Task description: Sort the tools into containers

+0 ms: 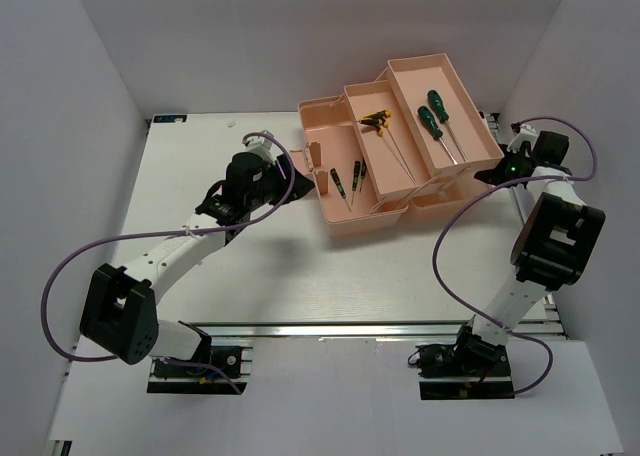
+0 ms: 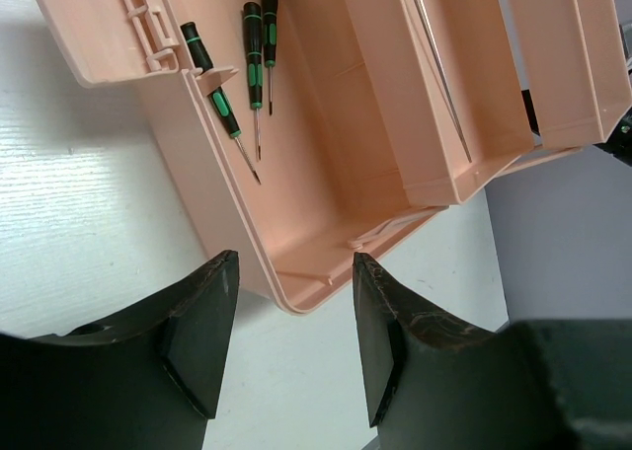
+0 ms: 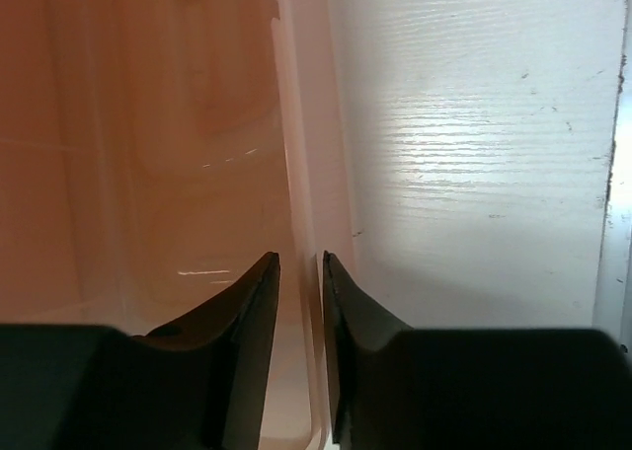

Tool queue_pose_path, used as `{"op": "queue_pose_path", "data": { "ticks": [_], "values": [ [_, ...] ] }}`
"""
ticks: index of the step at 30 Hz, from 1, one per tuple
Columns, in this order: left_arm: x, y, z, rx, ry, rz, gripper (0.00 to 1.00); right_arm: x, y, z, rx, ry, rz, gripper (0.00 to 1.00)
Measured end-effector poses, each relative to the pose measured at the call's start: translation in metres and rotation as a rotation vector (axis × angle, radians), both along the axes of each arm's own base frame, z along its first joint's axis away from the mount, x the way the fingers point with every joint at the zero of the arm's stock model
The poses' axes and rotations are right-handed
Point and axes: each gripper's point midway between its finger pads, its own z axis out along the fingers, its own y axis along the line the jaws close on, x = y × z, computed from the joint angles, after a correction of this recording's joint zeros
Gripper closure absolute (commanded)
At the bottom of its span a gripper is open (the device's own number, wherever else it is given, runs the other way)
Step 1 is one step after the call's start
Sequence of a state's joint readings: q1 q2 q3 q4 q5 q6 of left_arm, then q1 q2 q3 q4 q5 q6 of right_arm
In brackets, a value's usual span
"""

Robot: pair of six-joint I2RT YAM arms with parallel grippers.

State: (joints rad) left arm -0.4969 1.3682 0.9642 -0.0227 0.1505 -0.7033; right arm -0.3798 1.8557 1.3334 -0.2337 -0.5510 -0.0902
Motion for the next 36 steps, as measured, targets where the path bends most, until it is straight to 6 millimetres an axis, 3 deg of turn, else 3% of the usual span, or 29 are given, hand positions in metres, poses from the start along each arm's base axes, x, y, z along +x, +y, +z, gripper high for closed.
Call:
{"op": "queue_pose_path", "data": {
  "ticks": [7,14,23,27,31,36],
  "values": [
    [0.001,-0.002,0.007,-0.01,-0.011,-0.008,0.41,-0.002,-0.002,-0.004,-0.078,-0.04,-0.007,1.0],
    [0.004,-0.006,0.022,-0.028,-0.037,-0.018,0.41,-0.022,0.01,0.013,-0.105,-0.068,-0.016,1.0],
    [0.015,-0.022,0.037,-0.047,-0.06,-0.047,0.41,-0.022,0.006,0.087,-0.196,-0.235,-0.05,1.0],
    [0.023,-0.036,0.047,-0.066,-0.081,-0.076,0.41,-0.016,0.008,0.11,-0.269,-0.294,-0.033,1.0],
    [0.036,-0.052,0.073,-0.109,-0.131,-0.104,0.41,-0.012,0.019,0.133,-0.357,-0.355,-0.002,1.0],
    [0.058,-0.076,0.12,-0.198,-0.198,-0.123,0.39,-0.011,0.041,0.17,-0.484,-0.453,0.043,1.0]
  ]
}}
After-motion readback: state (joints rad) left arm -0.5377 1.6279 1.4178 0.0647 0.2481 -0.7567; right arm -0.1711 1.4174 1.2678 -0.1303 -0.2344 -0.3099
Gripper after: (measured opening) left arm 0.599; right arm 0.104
